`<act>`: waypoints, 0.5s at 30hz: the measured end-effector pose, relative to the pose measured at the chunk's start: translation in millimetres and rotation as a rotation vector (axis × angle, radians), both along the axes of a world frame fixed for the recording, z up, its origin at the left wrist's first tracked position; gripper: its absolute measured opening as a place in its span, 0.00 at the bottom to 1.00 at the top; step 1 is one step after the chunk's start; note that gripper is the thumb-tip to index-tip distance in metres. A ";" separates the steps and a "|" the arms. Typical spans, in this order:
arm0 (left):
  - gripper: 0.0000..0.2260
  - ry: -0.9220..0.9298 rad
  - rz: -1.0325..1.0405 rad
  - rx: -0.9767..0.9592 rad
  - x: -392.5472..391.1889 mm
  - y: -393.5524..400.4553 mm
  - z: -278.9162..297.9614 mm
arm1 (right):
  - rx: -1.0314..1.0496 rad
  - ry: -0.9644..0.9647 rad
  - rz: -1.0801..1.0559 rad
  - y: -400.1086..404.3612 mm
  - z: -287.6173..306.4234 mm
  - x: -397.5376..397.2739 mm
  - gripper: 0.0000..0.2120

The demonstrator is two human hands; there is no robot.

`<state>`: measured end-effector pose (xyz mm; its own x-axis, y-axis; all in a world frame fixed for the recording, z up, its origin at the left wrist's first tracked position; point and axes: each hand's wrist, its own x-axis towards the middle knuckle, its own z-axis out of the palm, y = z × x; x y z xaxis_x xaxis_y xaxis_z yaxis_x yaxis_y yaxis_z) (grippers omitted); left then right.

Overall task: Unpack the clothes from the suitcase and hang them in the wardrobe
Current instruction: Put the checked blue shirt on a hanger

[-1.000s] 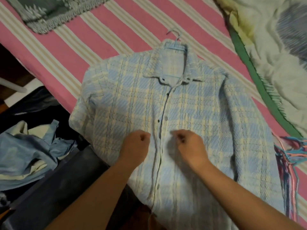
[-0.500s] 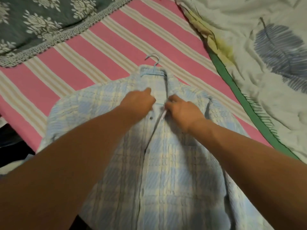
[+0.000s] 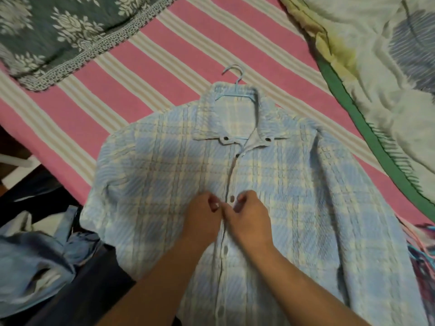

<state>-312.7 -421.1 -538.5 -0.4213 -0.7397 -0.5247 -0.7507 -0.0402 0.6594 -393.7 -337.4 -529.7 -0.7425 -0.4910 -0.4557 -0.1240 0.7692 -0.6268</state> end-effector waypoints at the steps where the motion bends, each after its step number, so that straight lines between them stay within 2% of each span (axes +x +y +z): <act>1: 0.09 0.004 0.000 -0.002 0.7 2.9 -4.3 | -0.012 0.038 -0.011 1.1 -4.8 3.8 0.10; 4: 0.09 0.024 0.074 0.031 -3.4 7.4 -9.8 | -0.129 0.036 -0.171 7.9 -14.7 10.7 0.02; 7: 0.09 -0.048 0.066 -0.039 -8.9 16.6 -9.0 | -0.248 -0.105 -0.339 16.9 -18.2 13.5 0.04; 10: 0.05 -0.053 0.099 -0.090 -15.4 24.7 -4.8 | -0.266 -0.216 -0.446 15.7 -23.6 12.7 0.06; 15: 0.06 0.130 0.248 0.024 -8.2 30.7 -7.7 | -0.260 -0.167 -0.457 10.4 -21.9 17.3 0.05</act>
<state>-320.9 -390.4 -546.2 -0.2939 -0.8165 -0.4969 -0.6253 -0.2290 0.7461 -376.3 -327.0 -551.5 -0.8343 -0.2474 -0.4927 0.3043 0.5387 -0.7857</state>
